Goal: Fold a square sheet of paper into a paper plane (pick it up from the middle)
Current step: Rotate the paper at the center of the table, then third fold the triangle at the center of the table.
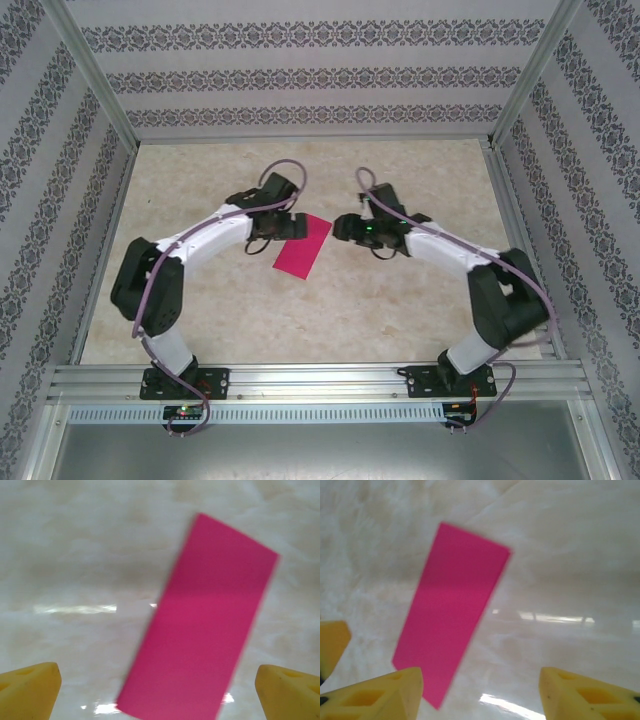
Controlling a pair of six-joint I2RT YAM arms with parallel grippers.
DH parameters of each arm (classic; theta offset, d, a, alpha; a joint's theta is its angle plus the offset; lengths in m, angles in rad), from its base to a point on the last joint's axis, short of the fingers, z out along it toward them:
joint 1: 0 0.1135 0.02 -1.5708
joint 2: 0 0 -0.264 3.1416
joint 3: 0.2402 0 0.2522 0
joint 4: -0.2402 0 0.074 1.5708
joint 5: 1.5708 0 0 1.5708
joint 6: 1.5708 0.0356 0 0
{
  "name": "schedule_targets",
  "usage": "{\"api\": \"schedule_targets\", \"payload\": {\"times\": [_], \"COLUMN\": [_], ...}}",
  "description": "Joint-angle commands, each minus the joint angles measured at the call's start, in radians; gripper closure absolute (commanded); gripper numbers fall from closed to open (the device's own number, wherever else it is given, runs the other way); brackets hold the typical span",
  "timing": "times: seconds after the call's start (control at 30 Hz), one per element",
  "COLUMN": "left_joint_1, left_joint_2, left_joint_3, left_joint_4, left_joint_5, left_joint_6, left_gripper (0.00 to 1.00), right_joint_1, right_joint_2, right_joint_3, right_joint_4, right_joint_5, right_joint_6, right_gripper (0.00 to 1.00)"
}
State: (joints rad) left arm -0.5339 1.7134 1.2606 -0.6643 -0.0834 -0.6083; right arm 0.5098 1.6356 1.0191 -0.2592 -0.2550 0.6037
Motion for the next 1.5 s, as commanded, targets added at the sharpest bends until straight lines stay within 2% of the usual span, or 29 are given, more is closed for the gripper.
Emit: {"api": "schedule_targets", "payload": {"times": [0.0,0.17,0.37,0.57,0.77,1.03,1.17,1.23,1.33,1.47], "left_joint_1": [0.072,0.184,0.221,0.233,0.239,0.240,0.240,0.239,0.224,0.167], "left_joint_2": [-0.095,-0.173,-0.194,-0.204,-0.227,-0.251,-0.245,-0.236,-0.222,-0.194], "left_joint_3": [-0.099,-0.210,-0.245,-0.256,-0.278,-0.296,-0.307,-0.308,-0.302,-0.277], "left_joint_4": [0.099,0.114,0.120,0.135,0.134,0.130,0.167,0.195,0.236,0.291], "left_joint_5": [0.031,0.038,0.066,0.064,0.046,0.050,0.104,0.154,0.245,0.339], "left_joint_6": [-0.051,-0.110,-0.100,-0.129,-0.158,-0.165,-0.153,-0.138,-0.106,-0.079], "left_gripper": [0.00,0.00,0.00,0.00,0.00,0.00,0.02,0.05,0.12,0.27], "right_joint_1": [0.084,0.176,0.228,0.252,0.257,0.237,0.207,0.199,0.184,0.116], "right_joint_2": [0.117,0.305,0.454,0.527,0.550,0.455,0.363,0.315,0.217,0.077], "right_joint_3": [0.124,0.329,0.500,0.555,0.534,0.413,0.362,0.354,0.304,0.153], "right_joint_4": [0.009,-0.071,-0.173,-0.241,-0.306,-0.488,-0.513,-0.490,-0.401,-0.239], "right_joint_5": [-0.001,-0.029,-0.053,-0.110,-0.123,-0.067,-0.054,-0.064,-0.074,-0.089], "right_joint_6": [0.033,-0.007,-0.076,-0.147,-0.243,-0.511,-0.584,-0.563,-0.438,-0.185], "right_gripper": [0.43,0.53,0.55,0.54,0.54,0.54,0.53,0.51,0.47,0.41]}}
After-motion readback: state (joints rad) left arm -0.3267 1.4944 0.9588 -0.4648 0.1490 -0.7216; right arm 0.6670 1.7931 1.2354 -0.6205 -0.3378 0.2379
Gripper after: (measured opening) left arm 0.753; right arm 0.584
